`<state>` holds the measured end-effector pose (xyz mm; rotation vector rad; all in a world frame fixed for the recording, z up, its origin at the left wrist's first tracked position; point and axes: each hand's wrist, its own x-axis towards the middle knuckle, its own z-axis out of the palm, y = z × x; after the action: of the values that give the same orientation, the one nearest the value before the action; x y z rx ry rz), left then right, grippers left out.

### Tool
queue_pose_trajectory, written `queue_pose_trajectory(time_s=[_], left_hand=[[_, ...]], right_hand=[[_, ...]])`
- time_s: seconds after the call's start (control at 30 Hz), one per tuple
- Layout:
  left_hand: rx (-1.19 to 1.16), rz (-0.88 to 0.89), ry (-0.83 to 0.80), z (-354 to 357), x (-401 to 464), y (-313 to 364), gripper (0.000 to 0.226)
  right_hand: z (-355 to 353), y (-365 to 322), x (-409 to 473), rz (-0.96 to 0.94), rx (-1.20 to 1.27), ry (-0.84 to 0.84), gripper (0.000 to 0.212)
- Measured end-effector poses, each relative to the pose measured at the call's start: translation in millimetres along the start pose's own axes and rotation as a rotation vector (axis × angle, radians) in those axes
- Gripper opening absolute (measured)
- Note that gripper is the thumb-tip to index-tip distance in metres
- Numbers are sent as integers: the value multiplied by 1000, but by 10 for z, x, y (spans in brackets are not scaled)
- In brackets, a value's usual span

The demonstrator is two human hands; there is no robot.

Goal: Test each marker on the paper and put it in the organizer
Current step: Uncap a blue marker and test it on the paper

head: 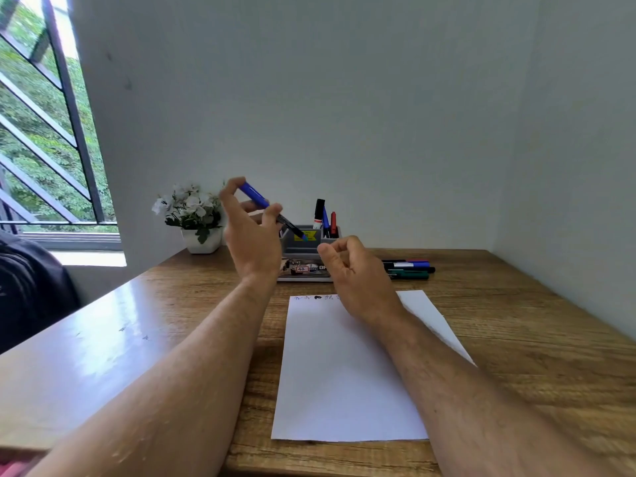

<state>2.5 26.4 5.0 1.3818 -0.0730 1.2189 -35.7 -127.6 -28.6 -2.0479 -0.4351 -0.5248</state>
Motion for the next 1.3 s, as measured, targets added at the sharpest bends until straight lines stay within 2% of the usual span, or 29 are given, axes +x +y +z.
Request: queue_pose_trajectory(time_s=[0.13,0.27,0.47,0.7,0.8,0.93,1.03,1.13,1.23,1.3], left_hand=[[81,147,109,-45,73,-80,55],[184,191,116,-77,150,-181,56],[317,146,-29,-74,150,-293,52],[628,203,-263,17,132,-322,72],[681,187,-323,49,140,-323,73],[711,198,-315,48,138,-320,68],[598,173,-307,39,93,-244,62],[492,230,-300,44,0,-94,48],[434,274,-398,82,-149,53,20],[389,195,-547,113,-246,101,12]], right_hand=[[17,0,-9,-22,-100,-62,38],[10,5,-21,-52,-117,-75,39],[18,3,-20,-78,-122,-76,39],[27,-35,-26,-71,-148,-115,40],[38,-27,-22,-61,-168,-126,41],[39,-15,-24,-55,-210,-97,31],[15,2,-20,-19,-262,-52,22],[-32,14,-20,67,-329,2,21],[-139,-1,-43,159,-440,61,18],[-203,2,-55,232,-505,93,16]])
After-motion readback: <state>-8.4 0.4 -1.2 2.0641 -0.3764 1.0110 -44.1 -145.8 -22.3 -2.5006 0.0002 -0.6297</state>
